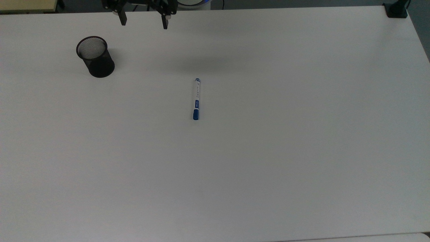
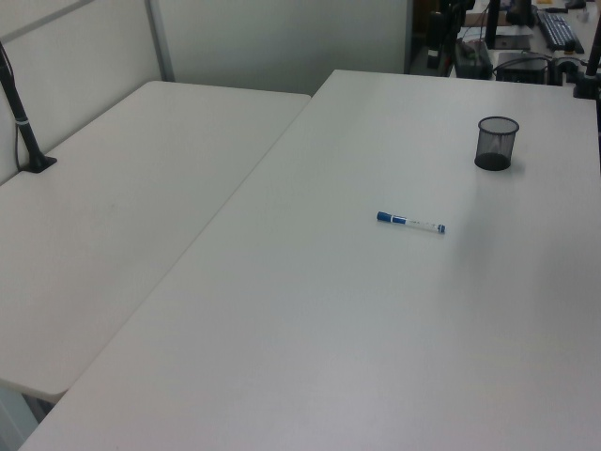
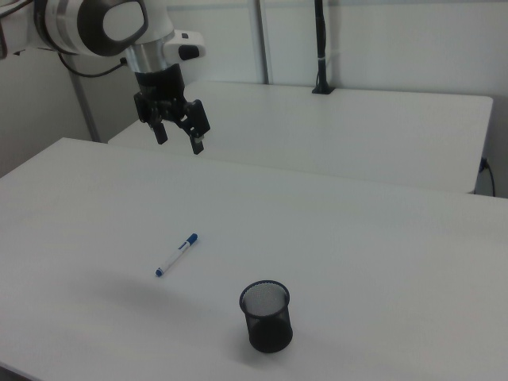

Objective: Insert the marker

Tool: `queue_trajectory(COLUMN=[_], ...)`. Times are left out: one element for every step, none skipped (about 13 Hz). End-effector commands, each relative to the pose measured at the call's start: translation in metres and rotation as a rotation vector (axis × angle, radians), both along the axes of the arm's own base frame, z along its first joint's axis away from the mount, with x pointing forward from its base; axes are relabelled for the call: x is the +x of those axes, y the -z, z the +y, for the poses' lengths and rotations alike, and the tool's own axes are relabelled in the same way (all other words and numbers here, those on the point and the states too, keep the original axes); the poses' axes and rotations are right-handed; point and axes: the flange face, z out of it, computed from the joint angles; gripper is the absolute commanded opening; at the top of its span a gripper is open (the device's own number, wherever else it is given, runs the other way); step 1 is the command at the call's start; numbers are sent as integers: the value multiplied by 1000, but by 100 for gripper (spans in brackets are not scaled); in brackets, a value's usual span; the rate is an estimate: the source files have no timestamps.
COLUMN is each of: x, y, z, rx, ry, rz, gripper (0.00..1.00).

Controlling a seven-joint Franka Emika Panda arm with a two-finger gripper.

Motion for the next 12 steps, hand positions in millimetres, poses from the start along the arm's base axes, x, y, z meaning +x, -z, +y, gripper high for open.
queue_trajectory(x=[-6,-6,-6,-6,-6,-6,-6,-6,-6,-6,-6,-6], y=[-7,-7,-7,-7,-7,-7,-8,-7,-7,-6,-6,-6], z=[-3,-3,-2,-3,-3,-3,-3,-3,-3,-2,-1,-2], rx=[-14,-14,-13,-14,-13,-13,-13,-13,-13,-13,-13,-14], ry=[-13,-13,-13,-11,-11,-11,-11,-11,-13,-16,-17,-26], rz=[-20,-20,-17,-17,-18,-18,-20,-18,-18,-17,-17,-15], gripper=[100,100,100,100,100,100,100,100,100,100,100,100])
